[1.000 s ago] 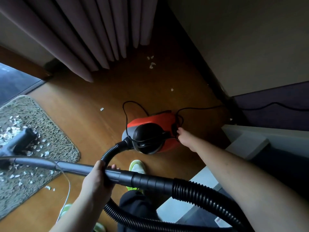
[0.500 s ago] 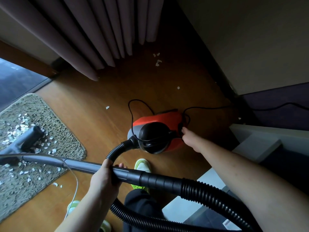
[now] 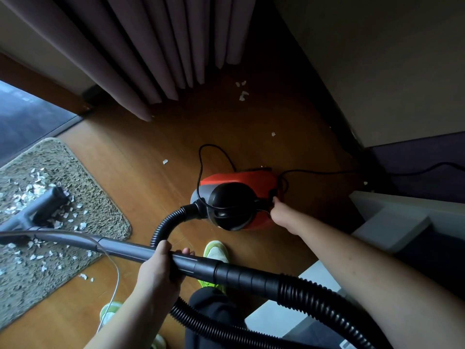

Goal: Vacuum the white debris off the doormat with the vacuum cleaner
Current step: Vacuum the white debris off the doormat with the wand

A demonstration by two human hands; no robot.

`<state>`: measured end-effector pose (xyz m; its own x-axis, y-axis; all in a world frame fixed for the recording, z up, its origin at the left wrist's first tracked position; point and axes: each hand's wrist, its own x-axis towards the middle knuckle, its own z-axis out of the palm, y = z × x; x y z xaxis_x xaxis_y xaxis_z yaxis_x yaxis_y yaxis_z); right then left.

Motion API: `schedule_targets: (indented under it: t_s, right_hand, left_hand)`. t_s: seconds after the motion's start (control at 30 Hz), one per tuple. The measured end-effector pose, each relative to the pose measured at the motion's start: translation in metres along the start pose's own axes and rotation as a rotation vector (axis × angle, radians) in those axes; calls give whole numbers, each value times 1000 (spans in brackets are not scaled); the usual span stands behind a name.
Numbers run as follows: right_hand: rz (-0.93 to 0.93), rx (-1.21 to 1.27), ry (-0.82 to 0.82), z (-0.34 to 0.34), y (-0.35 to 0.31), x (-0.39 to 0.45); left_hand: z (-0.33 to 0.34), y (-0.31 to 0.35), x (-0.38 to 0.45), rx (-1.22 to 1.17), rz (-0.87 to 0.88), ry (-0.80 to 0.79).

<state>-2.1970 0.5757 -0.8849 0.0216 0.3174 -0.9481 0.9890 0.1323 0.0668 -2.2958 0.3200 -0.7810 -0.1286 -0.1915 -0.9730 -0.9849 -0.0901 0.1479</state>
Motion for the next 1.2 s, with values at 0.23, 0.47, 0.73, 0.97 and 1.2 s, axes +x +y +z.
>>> schedule_targets:
  t_s: [0.23, 0.47, 0.73, 0.97, 1.2]
  right_hand:
    - [26, 74, -8, 1, -11, -1]
    - [-19, 63, -8, -3, -1, -8]
    - [-146, -5, -46, -25, -2, -56]
    - [-316, -97, -407, 4, -66, -209]
    - [-340, -327, -496, 92, -78, -300]
  left_hand:
    - [2, 8, -7, -52, -33, 48]
    - [0, 5, -10, -54, -9, 44]
    - [-14, 9, -16, -47, -59, -31]
    - [-44, 16, -29, 1, -125, -133]
    - [-103, 30, -48, 116, -152, -228]
